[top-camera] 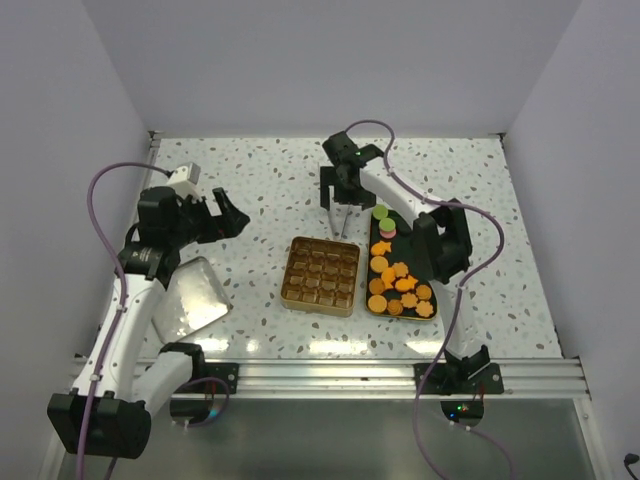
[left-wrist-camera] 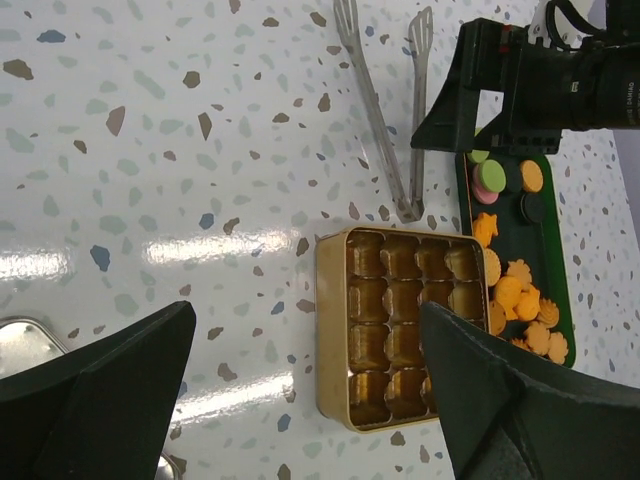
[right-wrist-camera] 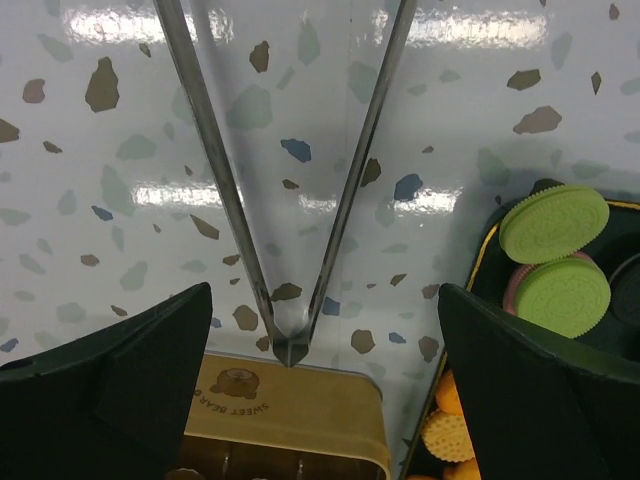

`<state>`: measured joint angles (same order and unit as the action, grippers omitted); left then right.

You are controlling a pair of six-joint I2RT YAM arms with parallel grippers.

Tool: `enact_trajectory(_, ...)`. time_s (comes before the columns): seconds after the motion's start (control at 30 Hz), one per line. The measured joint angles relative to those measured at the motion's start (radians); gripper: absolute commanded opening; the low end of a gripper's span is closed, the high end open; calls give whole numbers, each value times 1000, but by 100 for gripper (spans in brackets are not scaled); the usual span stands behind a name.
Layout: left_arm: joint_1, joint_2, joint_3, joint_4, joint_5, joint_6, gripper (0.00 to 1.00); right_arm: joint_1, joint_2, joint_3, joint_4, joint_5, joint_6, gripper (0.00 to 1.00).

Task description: Pack the cookies

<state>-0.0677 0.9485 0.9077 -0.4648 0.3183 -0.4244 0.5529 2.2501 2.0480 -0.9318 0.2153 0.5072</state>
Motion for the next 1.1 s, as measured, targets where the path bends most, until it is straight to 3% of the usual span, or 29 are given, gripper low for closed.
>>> enact_trajectory(0.43,0,8,-7,-38,-12,17,100,21,16,-3,4,-31,61,99)
enact_trajectory(1.1,0,58,-23,-38,-16,24,100,21,225,159,-3,30,98,96)
